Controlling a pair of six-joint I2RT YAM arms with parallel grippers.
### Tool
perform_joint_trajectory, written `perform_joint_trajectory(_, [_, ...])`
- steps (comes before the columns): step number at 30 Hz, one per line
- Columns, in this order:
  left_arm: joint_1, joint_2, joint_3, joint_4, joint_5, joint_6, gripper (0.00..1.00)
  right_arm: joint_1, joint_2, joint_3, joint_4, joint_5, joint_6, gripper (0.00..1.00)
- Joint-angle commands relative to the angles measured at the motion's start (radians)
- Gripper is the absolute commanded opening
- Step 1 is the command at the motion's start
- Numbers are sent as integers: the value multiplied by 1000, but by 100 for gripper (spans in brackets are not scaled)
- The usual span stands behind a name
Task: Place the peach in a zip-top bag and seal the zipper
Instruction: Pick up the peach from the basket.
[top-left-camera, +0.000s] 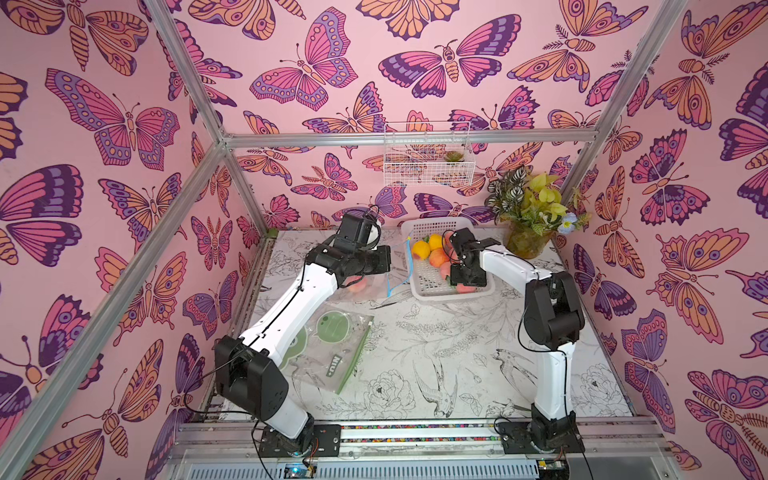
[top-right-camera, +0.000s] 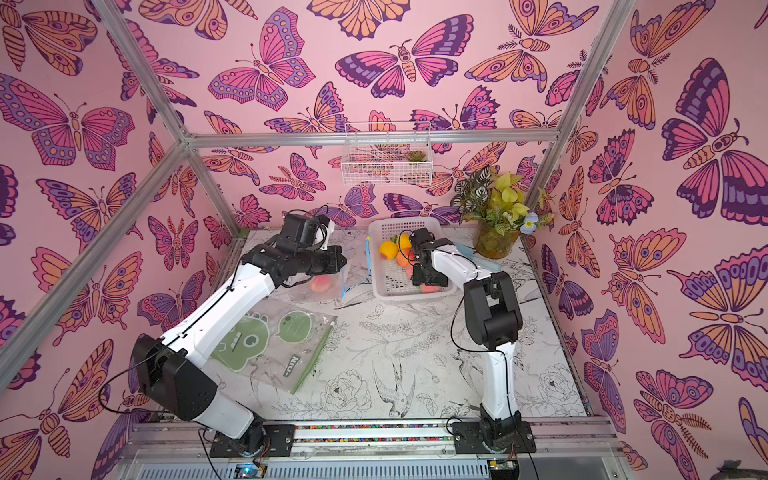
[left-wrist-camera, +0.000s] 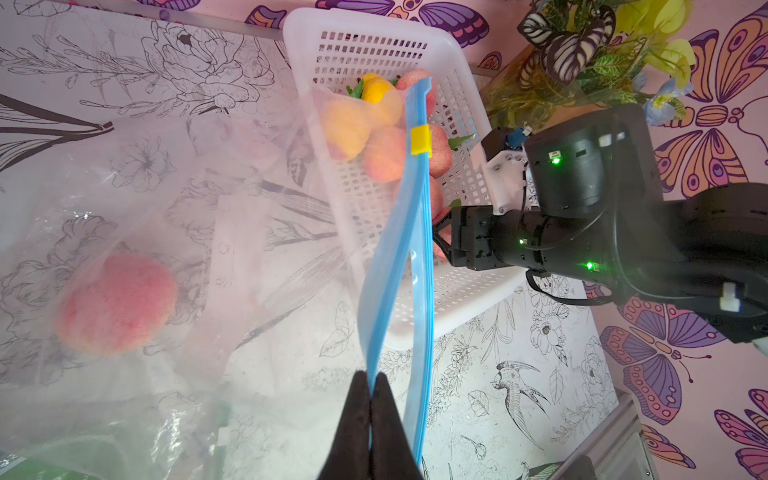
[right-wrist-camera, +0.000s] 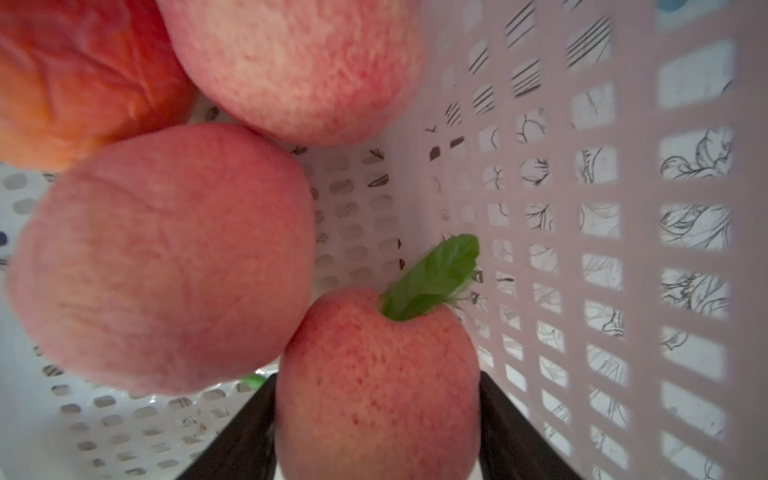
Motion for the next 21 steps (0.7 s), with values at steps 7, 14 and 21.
perform_joint_trajectory(7, [-3, -20, -14, 4, 2, 17, 0, -15, -201, -152, 162, -88, 36, 65])
perform_joint_trajectory(14, [-3, -20, -14, 10, 10, 12, 0, -20, -352, -253, 275, -189, 15, 65])
perform_joint_trajectory(21, [-3, -17, -14, 13, 17, 9, 0, -20, -484, -375, 473, -345, 0, 65])
